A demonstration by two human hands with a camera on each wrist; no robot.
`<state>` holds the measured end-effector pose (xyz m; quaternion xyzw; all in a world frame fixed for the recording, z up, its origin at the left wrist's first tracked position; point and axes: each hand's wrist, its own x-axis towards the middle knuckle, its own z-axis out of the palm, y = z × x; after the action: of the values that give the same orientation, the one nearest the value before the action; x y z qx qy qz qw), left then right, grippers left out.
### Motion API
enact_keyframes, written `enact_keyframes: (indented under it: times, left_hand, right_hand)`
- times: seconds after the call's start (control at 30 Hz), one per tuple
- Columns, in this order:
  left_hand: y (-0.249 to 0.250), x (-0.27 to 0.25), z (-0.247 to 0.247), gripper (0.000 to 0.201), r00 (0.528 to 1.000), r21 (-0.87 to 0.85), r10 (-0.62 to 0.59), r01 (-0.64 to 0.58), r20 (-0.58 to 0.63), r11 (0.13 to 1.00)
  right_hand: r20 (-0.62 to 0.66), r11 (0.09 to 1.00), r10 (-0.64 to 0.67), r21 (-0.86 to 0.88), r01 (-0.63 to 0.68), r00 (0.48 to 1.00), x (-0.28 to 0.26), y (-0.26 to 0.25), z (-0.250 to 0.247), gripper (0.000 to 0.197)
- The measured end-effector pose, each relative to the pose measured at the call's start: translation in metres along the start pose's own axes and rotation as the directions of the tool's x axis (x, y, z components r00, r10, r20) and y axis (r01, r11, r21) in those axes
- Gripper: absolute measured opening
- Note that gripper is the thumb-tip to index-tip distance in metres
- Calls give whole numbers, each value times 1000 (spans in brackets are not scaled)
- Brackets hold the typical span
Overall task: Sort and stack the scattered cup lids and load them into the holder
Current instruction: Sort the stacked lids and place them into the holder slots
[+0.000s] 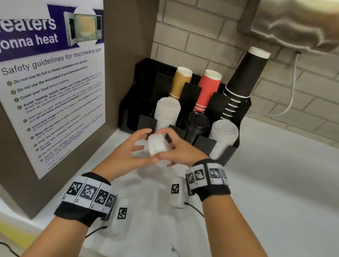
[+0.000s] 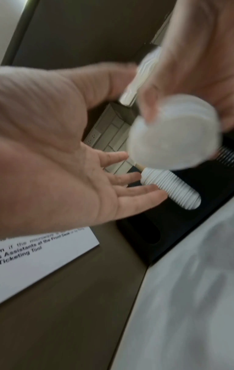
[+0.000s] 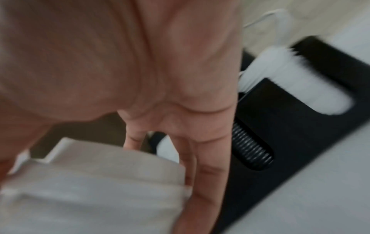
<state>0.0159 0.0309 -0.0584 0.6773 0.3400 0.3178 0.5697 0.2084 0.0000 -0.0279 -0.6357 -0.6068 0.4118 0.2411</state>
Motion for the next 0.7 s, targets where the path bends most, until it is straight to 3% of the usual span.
enact_keyframes:
  times: [0.07, 0.17, 0.37, 0.7]
  left_hand:
    - [7, -2, 5, 98, 992, -67, 60, -53, 111, 996]
    - [16, -2, 17, 103, 968, -150, 160, -132, 191, 980]
    - [21, 0, 29, 95, 957, -221, 245, -209, 152, 953]
    - [27, 0, 35, 96, 959, -199, 271, -250, 85, 948]
  right_hand:
    - [-67, 958, -85, 269, 100, 994, -21, -7, -2, 58]
    - [-124, 872, -146, 452, 186, 982, -44, -8, 2, 66]
    - [-188, 861, -165, 452, 235, 968, -62, -8, -3, 64]
    - [-254, 838, -176, 468, 280, 951, -68, -5, -5, 61]
